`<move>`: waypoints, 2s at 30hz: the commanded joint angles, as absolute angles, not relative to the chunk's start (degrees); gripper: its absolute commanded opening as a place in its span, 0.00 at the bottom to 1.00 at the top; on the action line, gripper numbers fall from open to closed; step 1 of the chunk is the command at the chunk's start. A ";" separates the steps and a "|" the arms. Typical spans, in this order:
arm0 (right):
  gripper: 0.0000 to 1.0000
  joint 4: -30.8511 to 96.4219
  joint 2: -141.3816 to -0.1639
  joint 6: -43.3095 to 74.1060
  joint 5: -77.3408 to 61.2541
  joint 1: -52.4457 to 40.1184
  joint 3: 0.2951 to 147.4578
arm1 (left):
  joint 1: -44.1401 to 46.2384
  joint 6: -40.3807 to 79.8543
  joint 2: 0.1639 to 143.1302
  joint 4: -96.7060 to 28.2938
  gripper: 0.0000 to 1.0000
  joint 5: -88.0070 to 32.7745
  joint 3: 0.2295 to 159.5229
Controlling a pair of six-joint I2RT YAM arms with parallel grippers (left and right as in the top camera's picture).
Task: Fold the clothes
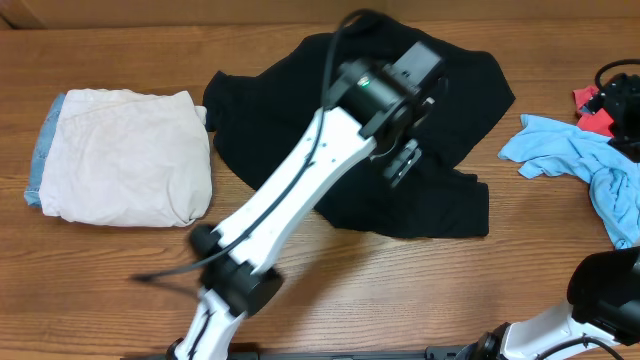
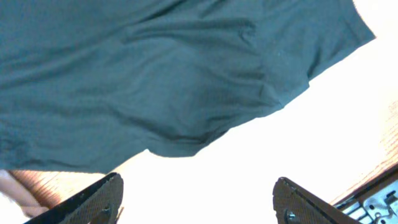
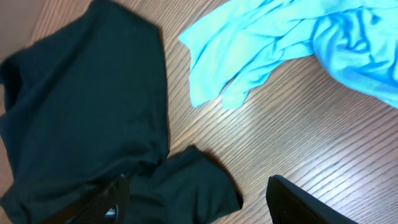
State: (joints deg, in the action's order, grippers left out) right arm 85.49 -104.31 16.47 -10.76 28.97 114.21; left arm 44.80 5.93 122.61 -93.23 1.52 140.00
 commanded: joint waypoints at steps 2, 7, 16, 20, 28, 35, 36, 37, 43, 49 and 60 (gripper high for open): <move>0.75 83.53 -102.98 16.10 -13.26 29.28 114.80 | 46.17 6.09 121.71 -76.60 0.82 -2.20 125.43; 0.75 84.01 -102.98 16.10 -13.82 29.28 114.80 | 46.22 -3.27 129.49 -66.74 0.29 -7.66 119.39; 0.75 84.73 -102.98 16.08 -13.78 29.28 114.80 | 46.89 -11.20 137.56 -64.62 0.07 -6.00 119.39; 0.76 85.41 -102.98 16.05 -13.76 29.28 114.80 | 46.92 -11.40 140.03 -74.39 0.04 -5.76 119.37; 0.75 85.52 -102.98 16.05 -13.76 29.28 114.80 | 46.06 -6.35 141.88 -86.96 0.04 2.13 117.05; 0.75 84.97 -102.98 16.08 -13.78 29.28 114.80 | 42.46 -2.13 140.81 -92.97 0.04 5.30 116.40; 0.75 84.88 -102.98 16.05 -13.78 29.28 114.80 | 42.26 -2.13 140.11 -93.01 0.04 5.15 116.40; 0.75 84.86 -102.98 16.05 -13.78 29.28 114.80 | 42.15 -2.17 139.46 -93.27 0.04 5.02 116.40; 0.75 84.97 -102.98 16.05 -13.78 29.28 114.80 | 41.91 -2.63 128.01 -94.85 0.04 2.90 116.40; 0.76 84.90 -102.98 16.05 -13.78 29.28 114.80 | 46.09 -11.09 124.64 -81.36 0.56 -4.10 116.40; 0.76 84.95 -102.98 16.05 -13.78 29.26 114.80 | 54.26 -15.40 137.60 -68.77 0.85 -4.32 116.40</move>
State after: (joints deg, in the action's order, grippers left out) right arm 85.10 -104.31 16.45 -13.32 29.23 114.21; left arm 53.95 -12.78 135.17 -69.93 -3.49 116.68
